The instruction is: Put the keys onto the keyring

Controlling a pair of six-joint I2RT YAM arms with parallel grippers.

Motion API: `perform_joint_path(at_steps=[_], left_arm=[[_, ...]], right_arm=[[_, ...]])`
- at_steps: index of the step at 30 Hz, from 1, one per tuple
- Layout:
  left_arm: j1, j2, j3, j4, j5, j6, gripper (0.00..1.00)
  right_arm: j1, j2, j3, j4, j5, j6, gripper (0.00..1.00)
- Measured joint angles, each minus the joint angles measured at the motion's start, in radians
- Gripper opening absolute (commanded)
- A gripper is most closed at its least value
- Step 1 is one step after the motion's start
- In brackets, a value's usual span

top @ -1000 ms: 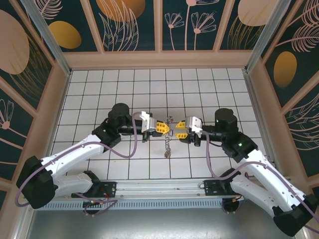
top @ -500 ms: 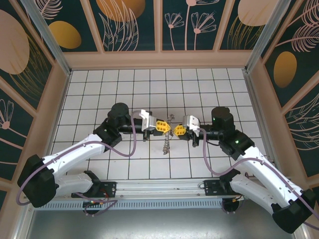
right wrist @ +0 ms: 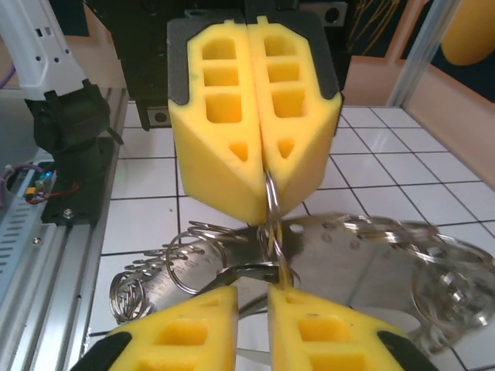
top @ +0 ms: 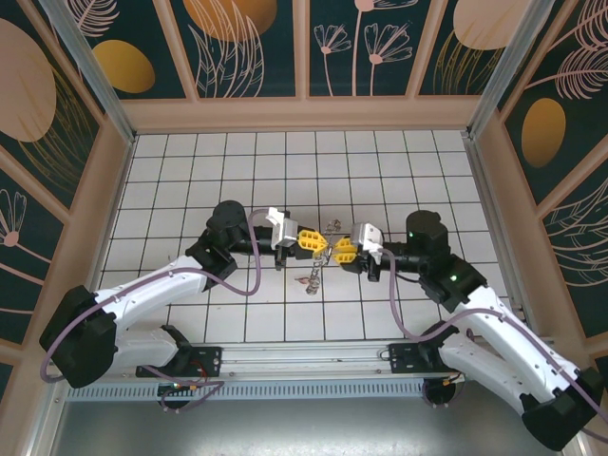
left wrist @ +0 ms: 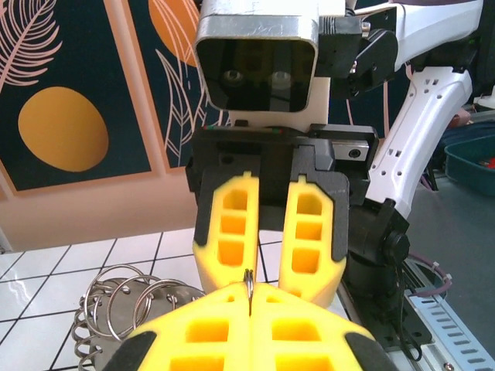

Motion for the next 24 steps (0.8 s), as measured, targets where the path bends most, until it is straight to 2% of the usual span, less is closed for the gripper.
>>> perform_joint_path(at_steps=[4,11,14,17,24], left_arm=[[0.000,0.000,0.000,0.000,0.005,0.000,0.00],[0.000,0.000,0.000,0.000,0.016,0.000,0.00],[0.000,0.000,0.000,0.000,0.022,0.000,0.00],[0.000,0.000,0.000,0.000,0.023,0.000,0.00],[0.000,0.000,0.000,0.024,0.022,-0.024,0.00]], right_arm=[[-0.029,-0.016,0.035,-0.046,0.004,-0.031,0.30],[-0.023,0.015,0.068,-0.049,-0.005,-0.033,0.29],[-0.011,0.052,0.075,-0.049,-0.010,-0.042,0.21],[-0.007,0.076,0.075,-0.045,-0.012,-0.055,0.00],[-0.005,0.081,0.071,-0.027,-0.029,-0.037,0.00]])
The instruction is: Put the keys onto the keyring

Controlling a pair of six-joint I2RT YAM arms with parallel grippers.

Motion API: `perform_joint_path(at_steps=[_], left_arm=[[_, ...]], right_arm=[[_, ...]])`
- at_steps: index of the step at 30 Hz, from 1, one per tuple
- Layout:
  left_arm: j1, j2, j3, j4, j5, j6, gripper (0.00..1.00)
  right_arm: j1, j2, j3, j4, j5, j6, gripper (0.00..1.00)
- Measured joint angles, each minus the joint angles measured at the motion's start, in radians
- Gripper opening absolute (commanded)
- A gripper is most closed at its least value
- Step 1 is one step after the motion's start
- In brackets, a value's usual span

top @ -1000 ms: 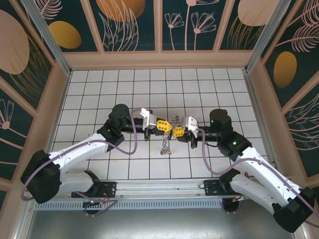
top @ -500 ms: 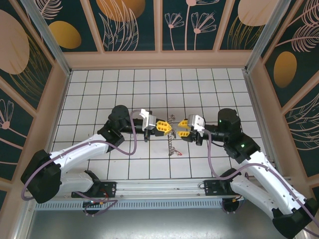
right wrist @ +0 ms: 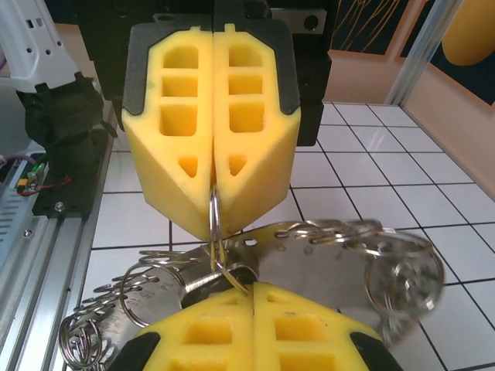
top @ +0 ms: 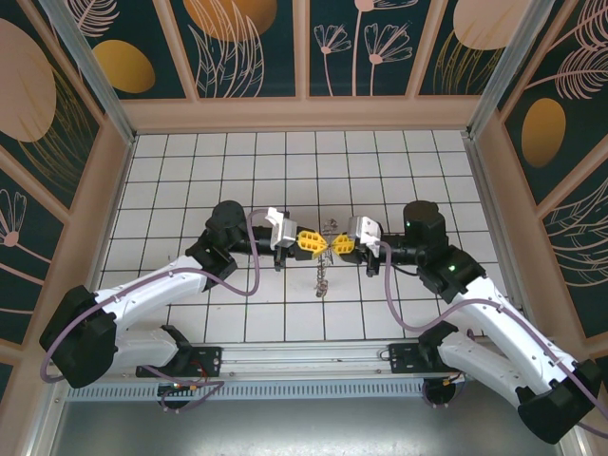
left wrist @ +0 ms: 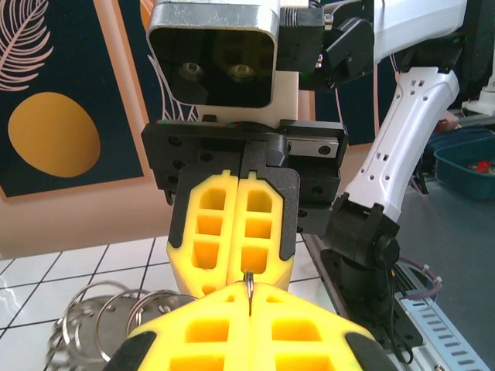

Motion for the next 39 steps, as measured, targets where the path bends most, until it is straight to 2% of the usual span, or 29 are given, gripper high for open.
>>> perform_joint_path(at_steps=[5,12,15,19,26,33,39], left_arm=[[0.000,0.023,-0.026,0.133,-0.012,-0.076,0.00],[0.000,0.086,-0.071,0.327,-0.018,-0.202,0.00],[0.000,0.088,-0.071,0.356,-0.029,-0.219,0.00],[-0.001,0.088,-0.071,0.362,-0.039,-0.219,0.00],[-0.001,0.088,-0.071,0.350,-0.038,-0.219,0.00],[-0.001,0.088,-0.071,0.338,-0.032,-0.219,0.00],[-0.001,0.088,-0.071,0.332,-0.023,-0.219,0.00]], right_arm=[[0.061,0.000,-0.054,0.074,0.003,0.058,0.00],[0.124,0.037,-0.071,0.105,0.085,0.107,0.00],[0.123,0.020,-0.071,0.103,0.110,0.106,0.09],[0.087,-0.033,-0.071,0.080,0.116,0.084,0.15],[-0.040,-0.111,-0.046,-0.003,0.086,0.039,0.28],[-0.041,-0.075,0.012,-0.021,-0.010,0.026,0.29],[-0.041,-0.024,0.012,-0.001,-0.043,0.027,0.27]])
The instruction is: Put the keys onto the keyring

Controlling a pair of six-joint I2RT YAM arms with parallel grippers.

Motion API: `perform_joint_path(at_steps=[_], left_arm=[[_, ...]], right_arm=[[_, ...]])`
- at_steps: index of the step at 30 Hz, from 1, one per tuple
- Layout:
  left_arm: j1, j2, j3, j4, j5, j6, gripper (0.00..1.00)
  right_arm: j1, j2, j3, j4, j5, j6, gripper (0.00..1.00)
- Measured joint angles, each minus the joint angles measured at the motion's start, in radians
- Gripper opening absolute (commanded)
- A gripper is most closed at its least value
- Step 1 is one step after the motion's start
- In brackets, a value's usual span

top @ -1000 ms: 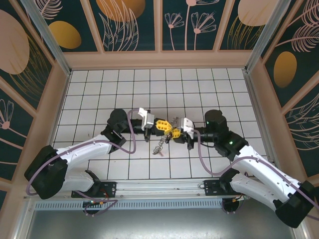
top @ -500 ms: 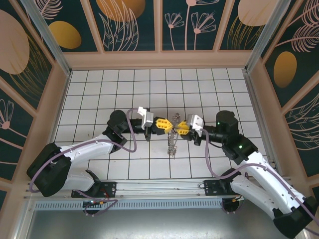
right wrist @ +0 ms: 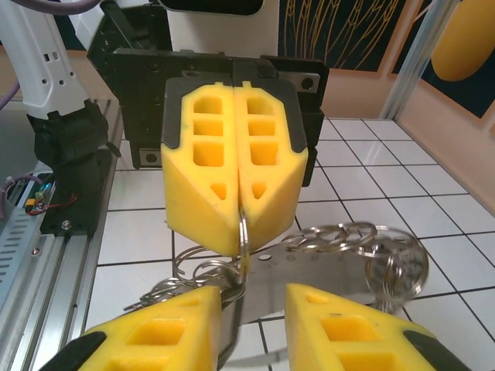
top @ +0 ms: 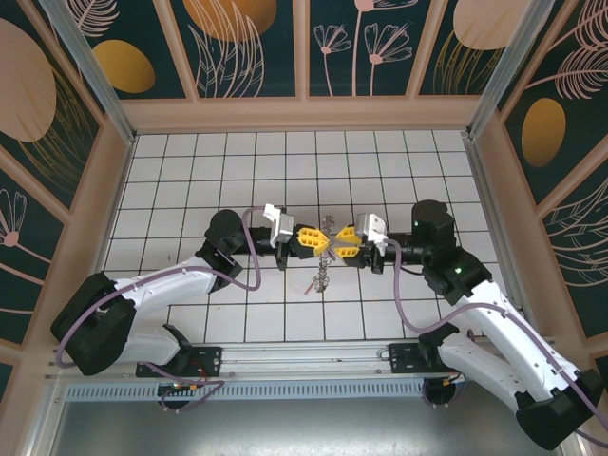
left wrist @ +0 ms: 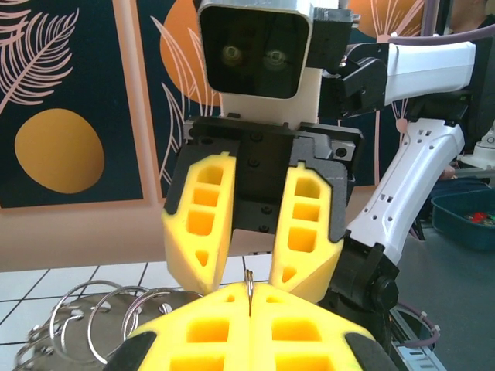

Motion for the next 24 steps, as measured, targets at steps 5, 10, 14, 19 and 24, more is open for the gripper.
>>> perform_joint_path(at_steps=[5,10,14,19,24], left_arm=[[0.000,0.002,0.000,0.000,0.001,0.000,0.00],[0.000,0.013,0.000,0.020,0.005,-0.016,0.00],[0.011,0.025,0.000,0.048,0.014,-0.032,0.00],[0.012,0.013,0.000,0.003,-0.011,-0.020,0.10],[-0.005,-0.097,0.040,-0.369,-0.080,0.188,0.23]], right_arm=[[0.008,0.024,0.000,0.030,-0.010,0.005,0.24],[0.033,0.024,-0.005,0.064,-0.010,0.012,0.17],[0.042,0.024,-0.013,0.084,0.003,0.029,0.00],[0.044,0.024,-0.013,0.074,0.037,0.020,0.00],[0.063,0.026,-0.005,-0.007,0.084,-0.025,0.00]])
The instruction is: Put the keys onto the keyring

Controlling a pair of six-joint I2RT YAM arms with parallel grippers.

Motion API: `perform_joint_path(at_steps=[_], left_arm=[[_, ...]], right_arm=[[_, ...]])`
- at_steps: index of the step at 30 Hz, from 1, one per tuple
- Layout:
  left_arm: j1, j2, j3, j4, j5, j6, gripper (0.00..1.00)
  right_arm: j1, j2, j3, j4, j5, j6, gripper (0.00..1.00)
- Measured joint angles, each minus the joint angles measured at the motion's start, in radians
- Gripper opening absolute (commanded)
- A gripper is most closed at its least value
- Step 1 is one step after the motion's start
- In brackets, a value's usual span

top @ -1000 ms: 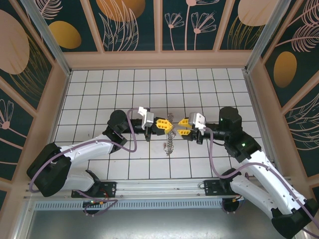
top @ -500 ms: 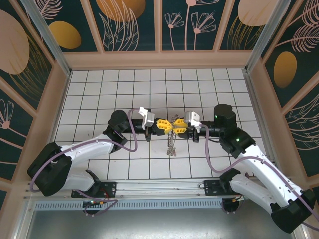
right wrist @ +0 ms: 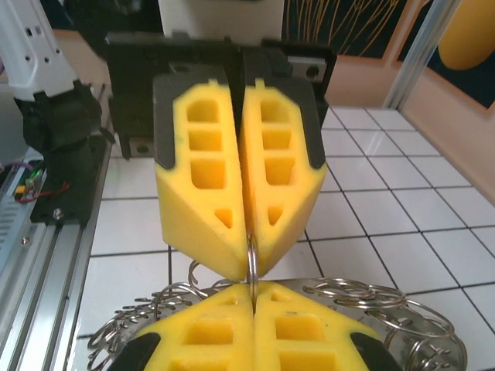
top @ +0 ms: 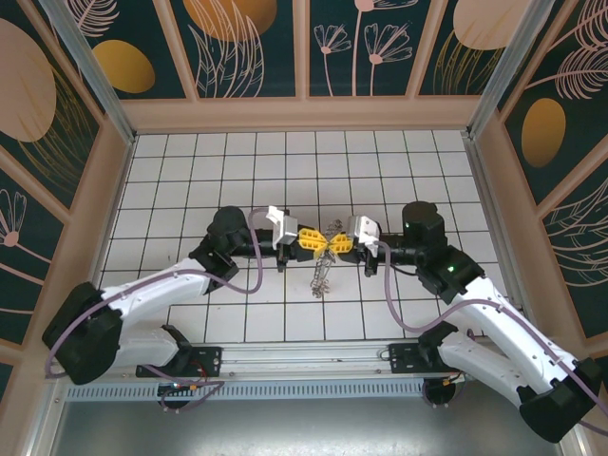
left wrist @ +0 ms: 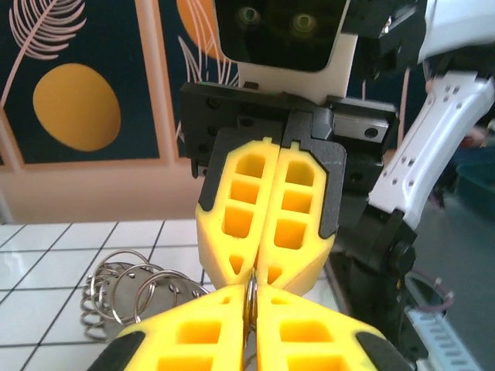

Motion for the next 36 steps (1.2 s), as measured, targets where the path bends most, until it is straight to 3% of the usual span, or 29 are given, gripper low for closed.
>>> perform_joint_path(at_steps=[7,13,25,36], left_arm=[[0.000,-0.059,0.193,-0.546,-0.143,0.332,0.28],[0.000,0.013,0.272,-0.765,-0.161,0.443,0.29],[0.000,0.016,0.288,-0.790,-0.105,0.449,0.29],[0.000,-0.010,0.315,-0.826,-0.150,0.458,0.24]], right_arm=[[0.002,0.028,0.049,-0.105,0.060,-0.058,0.00],[0.013,0.069,0.079,-0.127,0.087,-0.092,0.00],[0.025,0.114,0.116,-0.127,0.094,-0.110,0.00],[0.032,0.116,0.116,-0.119,0.095,-0.109,0.00]])
